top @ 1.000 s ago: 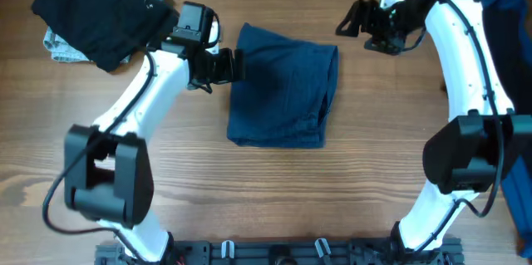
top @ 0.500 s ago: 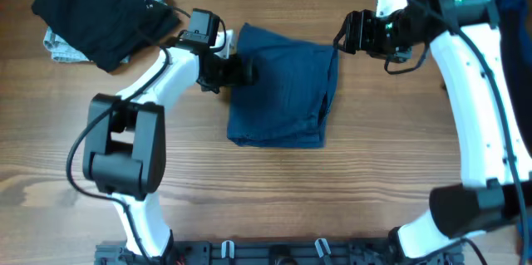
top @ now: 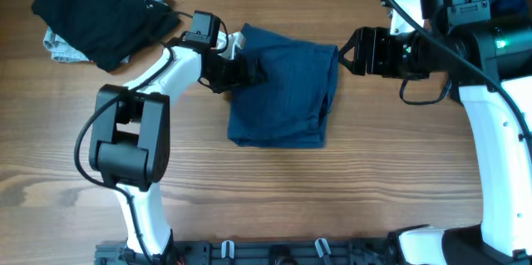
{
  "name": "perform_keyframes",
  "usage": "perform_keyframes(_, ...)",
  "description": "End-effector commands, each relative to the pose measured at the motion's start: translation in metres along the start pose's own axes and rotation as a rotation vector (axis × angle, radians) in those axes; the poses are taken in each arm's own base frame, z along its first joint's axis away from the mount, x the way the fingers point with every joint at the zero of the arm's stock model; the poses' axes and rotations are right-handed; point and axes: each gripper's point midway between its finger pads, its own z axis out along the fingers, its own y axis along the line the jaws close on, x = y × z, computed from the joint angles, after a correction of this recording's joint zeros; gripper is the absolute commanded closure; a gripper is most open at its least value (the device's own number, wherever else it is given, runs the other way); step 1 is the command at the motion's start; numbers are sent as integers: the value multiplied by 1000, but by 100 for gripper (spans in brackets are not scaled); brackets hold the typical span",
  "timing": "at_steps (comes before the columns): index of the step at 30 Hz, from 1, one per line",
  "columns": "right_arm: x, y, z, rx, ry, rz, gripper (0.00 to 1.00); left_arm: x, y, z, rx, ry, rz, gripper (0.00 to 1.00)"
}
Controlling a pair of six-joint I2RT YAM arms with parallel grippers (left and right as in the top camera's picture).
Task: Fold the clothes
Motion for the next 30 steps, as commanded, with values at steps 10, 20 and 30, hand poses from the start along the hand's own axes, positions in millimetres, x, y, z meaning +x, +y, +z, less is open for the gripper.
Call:
perform_keyframes(10, 10, -10, 20, 21, 45, 16, 20, 15, 0, 39, 24, 56, 10, 96)
perform_keyframes(20, 47, -49, 109, 58, 165, 110, 16, -84, 8, -10, -164, -228, 146, 96)
perform_keyframes(30, 78, -66, 136, 91, 243, 186, 16, -157, 56, -71, -344, -493, 329, 96)
